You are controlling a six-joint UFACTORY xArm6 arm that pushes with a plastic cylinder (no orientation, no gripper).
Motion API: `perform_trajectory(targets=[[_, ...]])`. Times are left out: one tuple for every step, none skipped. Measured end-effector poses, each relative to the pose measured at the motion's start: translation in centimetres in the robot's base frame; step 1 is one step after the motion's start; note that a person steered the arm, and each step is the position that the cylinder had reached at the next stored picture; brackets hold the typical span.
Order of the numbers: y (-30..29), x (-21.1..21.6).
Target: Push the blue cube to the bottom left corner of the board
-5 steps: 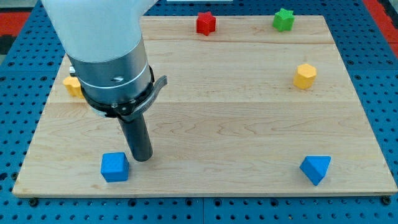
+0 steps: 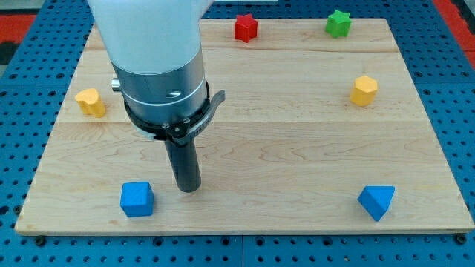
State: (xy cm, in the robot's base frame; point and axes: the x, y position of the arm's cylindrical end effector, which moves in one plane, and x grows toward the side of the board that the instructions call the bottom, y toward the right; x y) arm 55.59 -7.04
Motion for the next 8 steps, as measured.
perform_trajectory(targets=[[0.1,0.0],[0.3,0.0],[0.7,0.0],[-0.9,0.0],[-2.4,0.5],[-4.0,0.9],[-10.3,1.8],[-9.0,1.6]])
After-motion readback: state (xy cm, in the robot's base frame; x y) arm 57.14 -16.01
